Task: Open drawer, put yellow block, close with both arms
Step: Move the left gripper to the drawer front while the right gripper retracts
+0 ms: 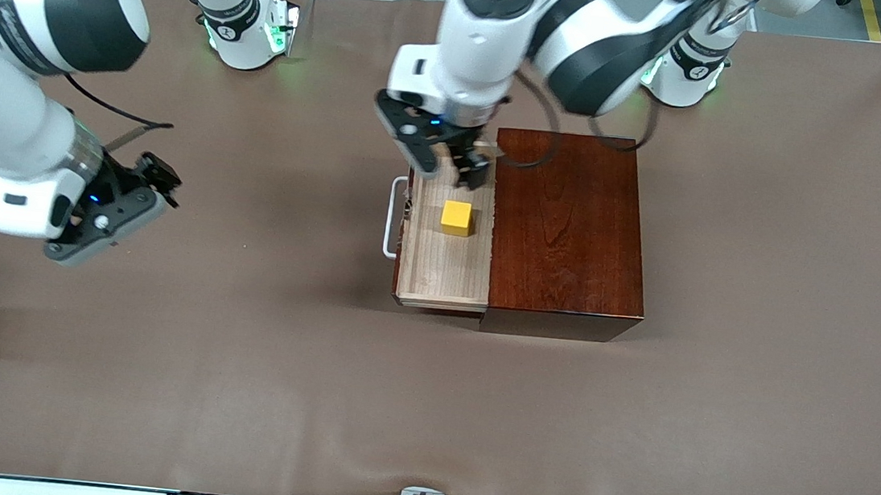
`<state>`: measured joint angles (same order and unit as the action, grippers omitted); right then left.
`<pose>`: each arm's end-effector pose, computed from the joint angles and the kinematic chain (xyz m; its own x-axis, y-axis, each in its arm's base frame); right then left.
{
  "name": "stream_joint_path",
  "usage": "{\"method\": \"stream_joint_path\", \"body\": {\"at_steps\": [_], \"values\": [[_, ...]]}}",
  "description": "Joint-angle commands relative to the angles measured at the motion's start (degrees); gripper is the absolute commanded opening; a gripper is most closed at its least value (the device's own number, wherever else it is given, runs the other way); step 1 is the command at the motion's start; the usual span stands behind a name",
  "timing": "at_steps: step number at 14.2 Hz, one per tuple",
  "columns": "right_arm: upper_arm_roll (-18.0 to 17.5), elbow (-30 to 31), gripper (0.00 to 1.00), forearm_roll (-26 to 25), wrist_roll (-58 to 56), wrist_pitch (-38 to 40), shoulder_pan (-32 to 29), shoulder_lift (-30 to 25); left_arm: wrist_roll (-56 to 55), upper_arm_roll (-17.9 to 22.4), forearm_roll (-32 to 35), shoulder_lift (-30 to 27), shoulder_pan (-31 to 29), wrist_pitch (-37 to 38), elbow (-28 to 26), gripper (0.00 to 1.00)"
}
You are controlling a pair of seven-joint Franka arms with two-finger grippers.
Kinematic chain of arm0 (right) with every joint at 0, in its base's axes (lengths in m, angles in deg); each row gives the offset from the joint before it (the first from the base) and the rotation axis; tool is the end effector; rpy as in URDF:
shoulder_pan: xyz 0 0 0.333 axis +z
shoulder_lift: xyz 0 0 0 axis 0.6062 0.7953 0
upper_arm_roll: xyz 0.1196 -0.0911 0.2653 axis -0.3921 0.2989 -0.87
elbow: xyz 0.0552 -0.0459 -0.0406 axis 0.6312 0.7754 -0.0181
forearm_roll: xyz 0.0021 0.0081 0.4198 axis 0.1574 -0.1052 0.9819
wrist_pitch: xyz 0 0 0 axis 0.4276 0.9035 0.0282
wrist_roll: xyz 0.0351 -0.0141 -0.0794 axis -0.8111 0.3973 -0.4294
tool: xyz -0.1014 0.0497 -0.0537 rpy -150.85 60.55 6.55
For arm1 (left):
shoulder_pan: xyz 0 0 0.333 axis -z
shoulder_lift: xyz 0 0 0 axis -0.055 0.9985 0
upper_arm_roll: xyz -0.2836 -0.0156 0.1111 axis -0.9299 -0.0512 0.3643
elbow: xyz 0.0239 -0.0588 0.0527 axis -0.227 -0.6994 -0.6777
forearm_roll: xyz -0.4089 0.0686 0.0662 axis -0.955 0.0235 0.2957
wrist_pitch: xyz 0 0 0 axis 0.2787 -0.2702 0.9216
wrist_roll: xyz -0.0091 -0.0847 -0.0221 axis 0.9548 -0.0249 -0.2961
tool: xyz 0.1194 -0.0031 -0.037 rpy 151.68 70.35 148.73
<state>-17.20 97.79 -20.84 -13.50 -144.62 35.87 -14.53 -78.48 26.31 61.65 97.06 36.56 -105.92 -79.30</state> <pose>0.6434 0.1216 0.5340 0.7580 0.6489 -0.0662 0.6513 -0.7585 0.0228 0.4739 -0.5577 0.4582 0.5433 -0.8317 0.1144 -0.8383 -0.5300 0.1281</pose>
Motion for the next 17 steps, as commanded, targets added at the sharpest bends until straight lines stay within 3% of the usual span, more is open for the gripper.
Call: {"method": "stream_joint_path", "body": {"at_steps": [1, 4, 6, 9, 12, 17], "values": [[3.9, 1.8, 1.0, 1.2, 0.6, 1.1, 1.4, -3.5, 7.7, 0.8, 0.9, 4.8, 2.5, -3.2, 3.3, 1.0], [8.5, 3.2, 1.0, 1.2, 3.3, 1.2, 2.0, -5.9, 17.8, 2.8, 0.9, 8.5, 5.7, -7.1, 4.1, 1.0], [10.5, 4.7, 1.0, 1.5, 6.4, 1.2, 1.8, -7.6, 18.9, 6.4, 0.9, 10.1, 8.7, -10.9, 4.1, 1.0], [16.1, 8.6, 1.0, 8.0, 14.1, 1.9, 1.7, -11.0, 22.1, 12.5, 0.9, 13.2, 12.9, -16.2, 4.0, 1.0], [17.4, 9.9, 1.0, 8.1, 14.4, 2.5, 0.7, -12.8, 30.0, 14.1, 0.8, 15.3, 13.4, -19.5, 4.0, 1.0], [17.8, 13.2, 1.0, 8.2, 18.5, 3.8, 0.4, -16.6, 29.7, 13.8, 0.6, 16.9, 14.1, -21.2, 4.0, 1.0]]}}
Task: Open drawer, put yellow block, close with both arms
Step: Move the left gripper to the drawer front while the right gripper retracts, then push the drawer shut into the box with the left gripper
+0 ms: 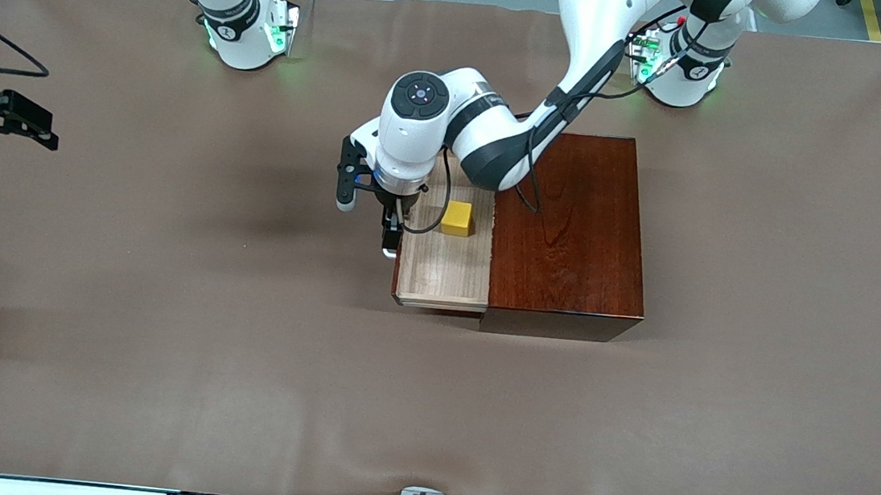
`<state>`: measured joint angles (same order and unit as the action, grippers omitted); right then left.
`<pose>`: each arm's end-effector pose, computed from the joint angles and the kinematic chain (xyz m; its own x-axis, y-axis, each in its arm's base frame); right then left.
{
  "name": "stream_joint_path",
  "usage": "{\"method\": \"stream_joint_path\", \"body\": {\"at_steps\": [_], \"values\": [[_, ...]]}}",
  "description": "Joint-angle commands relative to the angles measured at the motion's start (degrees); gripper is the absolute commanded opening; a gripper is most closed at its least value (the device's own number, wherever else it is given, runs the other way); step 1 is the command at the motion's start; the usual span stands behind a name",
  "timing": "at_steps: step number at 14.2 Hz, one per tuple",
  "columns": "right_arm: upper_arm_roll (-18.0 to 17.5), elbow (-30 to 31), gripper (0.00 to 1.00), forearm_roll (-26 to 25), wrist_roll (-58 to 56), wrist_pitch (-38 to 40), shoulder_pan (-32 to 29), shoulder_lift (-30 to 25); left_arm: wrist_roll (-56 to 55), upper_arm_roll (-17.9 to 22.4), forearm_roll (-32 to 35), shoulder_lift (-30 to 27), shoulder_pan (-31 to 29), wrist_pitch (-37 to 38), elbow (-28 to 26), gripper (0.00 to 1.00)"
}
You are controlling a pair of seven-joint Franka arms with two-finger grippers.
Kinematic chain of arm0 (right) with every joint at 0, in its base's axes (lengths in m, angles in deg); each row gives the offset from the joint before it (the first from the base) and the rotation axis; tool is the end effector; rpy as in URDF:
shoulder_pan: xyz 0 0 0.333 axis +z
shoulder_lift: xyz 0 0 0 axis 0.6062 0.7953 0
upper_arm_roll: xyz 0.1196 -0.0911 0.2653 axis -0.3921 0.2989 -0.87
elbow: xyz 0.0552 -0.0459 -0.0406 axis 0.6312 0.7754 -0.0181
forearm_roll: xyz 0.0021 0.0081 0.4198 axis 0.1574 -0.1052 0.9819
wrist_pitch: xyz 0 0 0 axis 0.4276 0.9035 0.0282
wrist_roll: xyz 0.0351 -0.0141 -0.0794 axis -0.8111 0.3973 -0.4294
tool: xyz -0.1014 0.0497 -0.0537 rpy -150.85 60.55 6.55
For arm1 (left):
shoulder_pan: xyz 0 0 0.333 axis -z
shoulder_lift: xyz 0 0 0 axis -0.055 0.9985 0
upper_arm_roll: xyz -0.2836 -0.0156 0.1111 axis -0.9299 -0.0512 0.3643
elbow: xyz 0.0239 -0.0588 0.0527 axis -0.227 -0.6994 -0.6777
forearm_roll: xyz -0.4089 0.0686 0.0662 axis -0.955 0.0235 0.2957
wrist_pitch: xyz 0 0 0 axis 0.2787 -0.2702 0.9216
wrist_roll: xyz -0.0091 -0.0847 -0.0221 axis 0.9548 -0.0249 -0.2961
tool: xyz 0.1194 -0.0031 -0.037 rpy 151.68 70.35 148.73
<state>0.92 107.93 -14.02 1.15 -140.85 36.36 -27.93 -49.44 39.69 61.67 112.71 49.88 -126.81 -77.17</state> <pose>0.5820 -0.0399 0.5812 0.9870 0.1473 -0.0648 0.1467 -0.9891 -0.0136 0.4875 -0.6223 0.2920 0.0438 -0.9782 0.2029 -0.9959 -0.0589 -0.0688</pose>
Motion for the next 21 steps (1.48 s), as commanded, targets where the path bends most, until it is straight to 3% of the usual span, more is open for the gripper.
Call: {"method": "stream_joint_path", "body": {"at_steps": [1, 5, 12, 21], "values": [[-0.4, 3.1, 1.0, 1.3, 6.1, 0.3, 0.2, -3.5, 0.6, 0.4, 0.6, 1.5, 0.7, -0.3, 1.7, 1.0], [-0.4, 4.5, 1.0, 1.3, 6.6, -0.5, 0.3, -4.4, -0.1, 0.8, 0.8, 1.5, 0.6, 1.4, 1.3, 1.0], [-0.3, 4.6, 1.0, 3.4, 8.9, -0.6, -0.3, -5.7, 0.0, 2.9, 1.2, -1.0, 0.6, 10.7, 1.5, 1.0], [-0.3, 2.7, 1.0, 2.5, 8.7, 0.0, -2.2, -4.7, -0.1, 3.0, 8.2, -3.3, 0.6, 21.1, 1.4, 1.0]]}}
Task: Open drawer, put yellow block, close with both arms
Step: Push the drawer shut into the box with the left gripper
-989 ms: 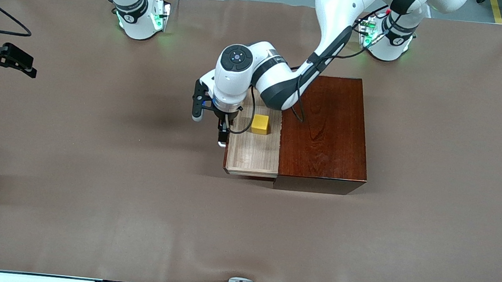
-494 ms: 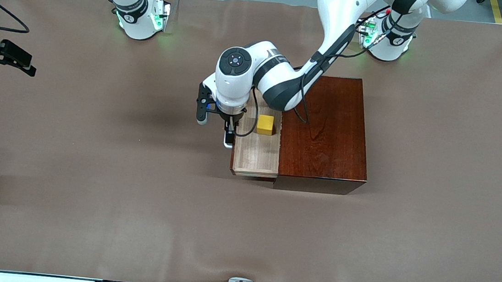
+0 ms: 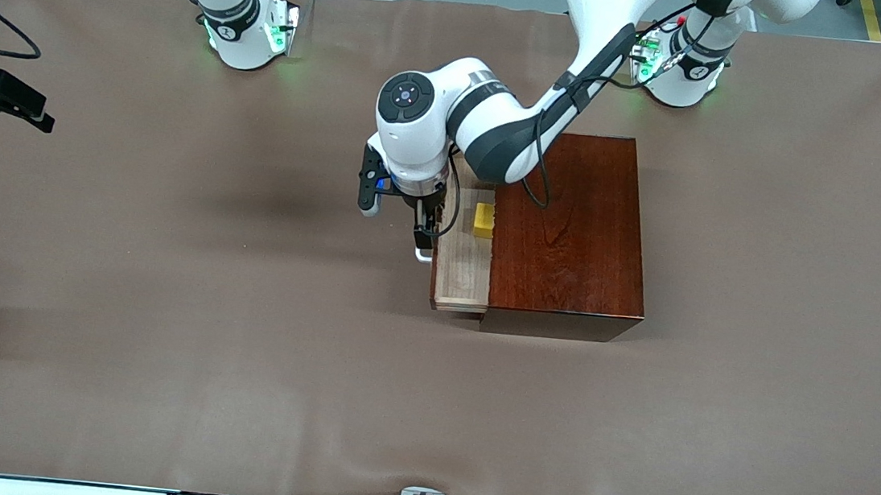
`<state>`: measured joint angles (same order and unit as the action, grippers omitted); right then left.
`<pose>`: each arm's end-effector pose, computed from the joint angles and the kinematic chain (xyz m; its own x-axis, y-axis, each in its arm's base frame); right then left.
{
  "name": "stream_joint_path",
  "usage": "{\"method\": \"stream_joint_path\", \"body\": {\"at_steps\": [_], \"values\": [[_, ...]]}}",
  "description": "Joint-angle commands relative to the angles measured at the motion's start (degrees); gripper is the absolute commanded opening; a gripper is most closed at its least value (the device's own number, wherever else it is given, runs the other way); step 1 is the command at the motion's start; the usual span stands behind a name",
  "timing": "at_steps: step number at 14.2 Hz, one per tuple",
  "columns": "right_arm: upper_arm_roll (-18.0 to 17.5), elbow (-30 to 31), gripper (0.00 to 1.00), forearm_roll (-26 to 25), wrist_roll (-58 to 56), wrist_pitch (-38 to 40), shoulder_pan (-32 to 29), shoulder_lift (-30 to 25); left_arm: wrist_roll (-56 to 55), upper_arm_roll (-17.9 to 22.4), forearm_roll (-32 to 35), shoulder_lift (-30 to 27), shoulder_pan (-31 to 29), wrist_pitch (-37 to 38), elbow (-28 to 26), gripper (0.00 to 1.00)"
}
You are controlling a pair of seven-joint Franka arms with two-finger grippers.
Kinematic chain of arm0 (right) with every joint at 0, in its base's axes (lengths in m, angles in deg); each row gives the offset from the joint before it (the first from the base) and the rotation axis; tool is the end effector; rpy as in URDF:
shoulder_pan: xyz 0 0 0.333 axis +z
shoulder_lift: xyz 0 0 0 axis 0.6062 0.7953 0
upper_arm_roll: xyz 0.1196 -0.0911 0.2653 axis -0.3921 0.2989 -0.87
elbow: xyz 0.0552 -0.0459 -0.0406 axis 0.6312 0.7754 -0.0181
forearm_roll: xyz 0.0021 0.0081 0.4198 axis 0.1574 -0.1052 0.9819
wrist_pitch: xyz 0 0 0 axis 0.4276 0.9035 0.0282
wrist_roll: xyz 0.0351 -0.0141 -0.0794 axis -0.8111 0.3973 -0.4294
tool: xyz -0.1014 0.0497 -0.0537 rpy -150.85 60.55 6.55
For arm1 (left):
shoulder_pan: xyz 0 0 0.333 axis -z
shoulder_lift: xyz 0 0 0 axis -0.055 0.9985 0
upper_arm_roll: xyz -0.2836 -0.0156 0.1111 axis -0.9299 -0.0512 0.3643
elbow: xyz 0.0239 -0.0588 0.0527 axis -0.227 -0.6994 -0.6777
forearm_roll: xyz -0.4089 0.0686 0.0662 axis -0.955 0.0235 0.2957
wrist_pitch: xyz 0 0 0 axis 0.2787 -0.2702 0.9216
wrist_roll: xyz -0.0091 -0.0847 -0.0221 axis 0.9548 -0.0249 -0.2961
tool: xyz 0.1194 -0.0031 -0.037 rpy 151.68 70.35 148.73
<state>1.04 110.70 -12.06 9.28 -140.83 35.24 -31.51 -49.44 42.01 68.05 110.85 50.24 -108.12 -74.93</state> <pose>0.5631 -0.0472 0.5932 0.9987 -0.0138 -0.0496 -0.0158 -0.9990 -0.0407 0.4923 -0.5810 0.3039 0.0318 -0.9960 -0.0841 -0.9990 -0.0292 -0.0326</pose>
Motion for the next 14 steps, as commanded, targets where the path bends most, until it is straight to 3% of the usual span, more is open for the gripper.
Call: {"method": "stream_joint_path", "body": {"at_steps": [1, 5, 14], "values": [[-0.4, -0.5, 1.0, 0.5, 0.6, 0.0, -1.6, -1.1, -0.1, 0.7, 2.0, -1.4, 0.3, 2.5, -0.8, 1.0], [-0.6, -0.7, 1.0, 0.6, 0.9, 0.5, -1.7, -1.2, -0.2, 0.7, 4.1, -1.2, 0.3, 3.1, -1.0, 1.0], [-0.9, -0.5, 1.0, -0.4, 3.2, 1.5, -0.1, -0.9, -4.1, 1.1, 10.6, -0.9, 0.2, 14.8, -1.5, 1.0]]}}
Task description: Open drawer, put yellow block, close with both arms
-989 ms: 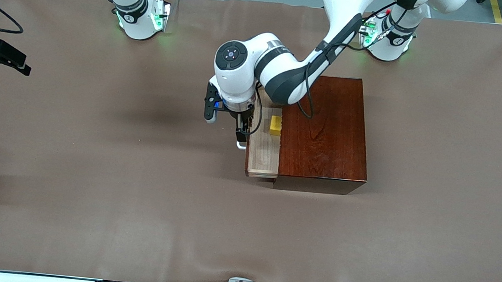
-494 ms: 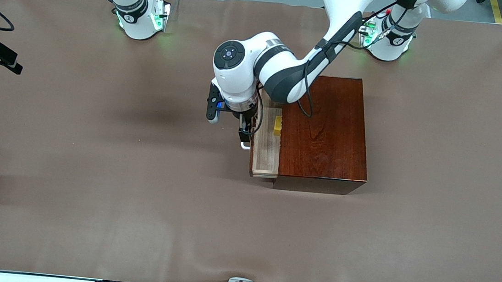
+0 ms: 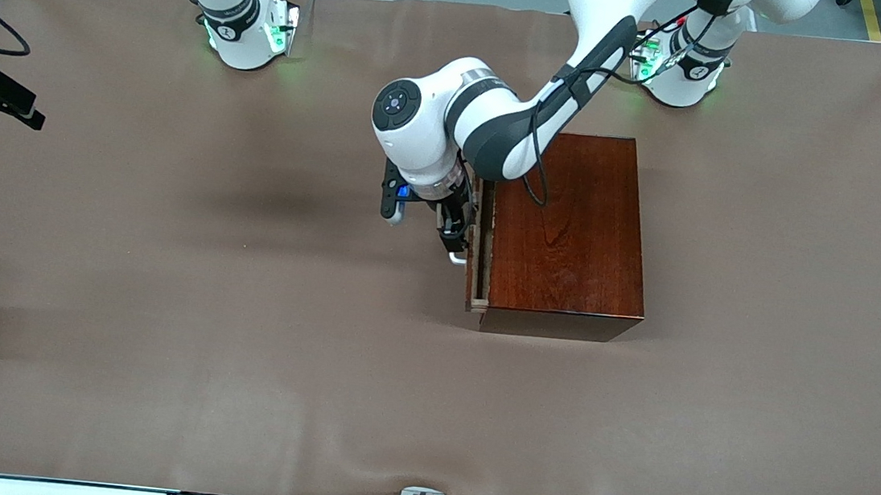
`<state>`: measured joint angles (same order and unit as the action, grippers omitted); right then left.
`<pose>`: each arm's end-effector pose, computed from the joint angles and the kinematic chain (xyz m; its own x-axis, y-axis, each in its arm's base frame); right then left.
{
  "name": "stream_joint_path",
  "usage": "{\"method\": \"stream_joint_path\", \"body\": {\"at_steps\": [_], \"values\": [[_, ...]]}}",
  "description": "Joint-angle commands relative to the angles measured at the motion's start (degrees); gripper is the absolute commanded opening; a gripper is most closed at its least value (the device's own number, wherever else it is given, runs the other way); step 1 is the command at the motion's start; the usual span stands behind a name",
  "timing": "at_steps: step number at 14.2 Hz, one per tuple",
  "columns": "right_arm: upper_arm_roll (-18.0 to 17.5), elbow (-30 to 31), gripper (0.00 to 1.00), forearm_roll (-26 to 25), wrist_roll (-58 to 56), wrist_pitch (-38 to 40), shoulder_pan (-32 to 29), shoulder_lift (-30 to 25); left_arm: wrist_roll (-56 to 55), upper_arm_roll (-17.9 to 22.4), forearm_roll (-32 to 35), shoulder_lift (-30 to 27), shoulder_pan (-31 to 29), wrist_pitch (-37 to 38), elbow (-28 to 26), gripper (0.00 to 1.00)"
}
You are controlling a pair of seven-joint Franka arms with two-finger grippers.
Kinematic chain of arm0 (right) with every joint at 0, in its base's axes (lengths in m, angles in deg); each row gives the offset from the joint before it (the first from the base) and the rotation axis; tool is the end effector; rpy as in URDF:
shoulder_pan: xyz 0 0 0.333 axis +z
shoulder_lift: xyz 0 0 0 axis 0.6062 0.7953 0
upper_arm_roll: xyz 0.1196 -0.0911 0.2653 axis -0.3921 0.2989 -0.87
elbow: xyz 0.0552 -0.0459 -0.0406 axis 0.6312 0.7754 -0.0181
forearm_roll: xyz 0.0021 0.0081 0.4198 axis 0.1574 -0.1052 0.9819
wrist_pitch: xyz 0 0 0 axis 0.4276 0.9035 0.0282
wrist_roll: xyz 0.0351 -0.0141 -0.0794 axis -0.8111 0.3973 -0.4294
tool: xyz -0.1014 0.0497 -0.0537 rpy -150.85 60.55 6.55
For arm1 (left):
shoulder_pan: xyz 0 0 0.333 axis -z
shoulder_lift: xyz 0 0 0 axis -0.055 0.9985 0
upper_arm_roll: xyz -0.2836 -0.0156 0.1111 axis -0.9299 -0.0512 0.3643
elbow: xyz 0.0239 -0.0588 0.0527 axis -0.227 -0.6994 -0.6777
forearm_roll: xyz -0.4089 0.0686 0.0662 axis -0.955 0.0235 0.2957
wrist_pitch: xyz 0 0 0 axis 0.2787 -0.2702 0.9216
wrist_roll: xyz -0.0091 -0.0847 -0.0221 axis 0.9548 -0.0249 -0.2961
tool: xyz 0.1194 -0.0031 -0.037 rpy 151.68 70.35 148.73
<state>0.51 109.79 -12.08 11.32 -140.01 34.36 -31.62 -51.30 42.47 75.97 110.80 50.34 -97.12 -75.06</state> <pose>0.5611 -0.0505 0.6010 0.9974 -0.0550 -0.0475 -0.0569 -0.9977 -0.0382 0.4923 -0.5480 0.2924 0.0452 -0.9472 -0.3174 -0.9986 -0.0339 -0.0408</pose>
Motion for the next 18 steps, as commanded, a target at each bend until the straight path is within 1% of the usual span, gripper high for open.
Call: {"method": "stream_joint_path", "body": {"at_steps": [1, 5, 8, 9, 10, 12, 13, 14, 15, 16, 17, 18], "values": [[-0.3, 0.3, 1.0, -0.7, 1.3, 0.5, 1.4, -0.4, -3.8, 0.6, 3.3, -0.8, 0.2, 4.7, -1.4, 1.0], [-0.3, 0.1, 1.0, -1.2, 1.2, 0.5, 1.5, -0.1, -5.7, 0.5, 4.9, -0.6, 0.4, 6.5, -2.0, 1.0], [-0.2, 0.2, 1.0, -1.0, 1.2, 0.5, 1.2, 0.2, -5.7, 0.3, 4.1, -0.5, 0.3, 5.9, -1.7, 1.0], [-0.2, 0.2, 1.0, -1.0, 1.4, 0.5, 1.2, 0.3, -6.3, -0.1, 3.8, -0.4, 0.2, 3.2, -1.3, 1.0], [-0.2, 0.1, 1.0, -1.0, 1.4, 0.3, 1.3, 0.3, -7.7, -0.2, 3.4, -0.5, 0.3, -2.0, -1.4, 1.0], [-0.2, 0.2, 1.0, -1.0, 1.3, 0.2, 1.4, 0.3, -13.4, -0.3, -1.8, -0.9, -0.2, -8.9, -0.9, 1.0], [-0.3, 0.5, 1.0, -1.0, 1.2, 0.4, 1.6, 0.3, -16.3, -0.3, -4.9, -1.2, -0.6, -11.3, -0.4, 1.0], [-0.3, 0.8, 1.0, -1.0, 1.3, 0.5, 2.4, 0.4, -19.6, -0.1, -8.0, -1.8, -1.5, -12.0, -0.4, 1.0], [-0.2, 0.8, 1.0, -1.1, 1.3, 0.4, 2.8, 0.4, -24.3, 0.0, -10.3, -4.3, -3.0, -12.0, -0.5, 1.0], [-0.2, 0.7, 1.0, -1.1, 1.3, 0.2, 2.7, 0.3, -29.6, 0.3, -11.4, -7.4, -4.1, -12.0, -0.7, 1.0], [-0.2, 0.7, 1.0, -1.1, 1.4, 0.2, 2.5, 0.3, -33.8, 0.4, -12.0, -9.4, -5.3, -11.3, -0.9, 1.0], [-0.2, 0.6, 1.0, -1.1, 1.4, 0.4, 2.5, 0.3, -37.1, 0.4, -12.7, -11.8, -8.5, -9.0, -1.4, 1.0]]}}
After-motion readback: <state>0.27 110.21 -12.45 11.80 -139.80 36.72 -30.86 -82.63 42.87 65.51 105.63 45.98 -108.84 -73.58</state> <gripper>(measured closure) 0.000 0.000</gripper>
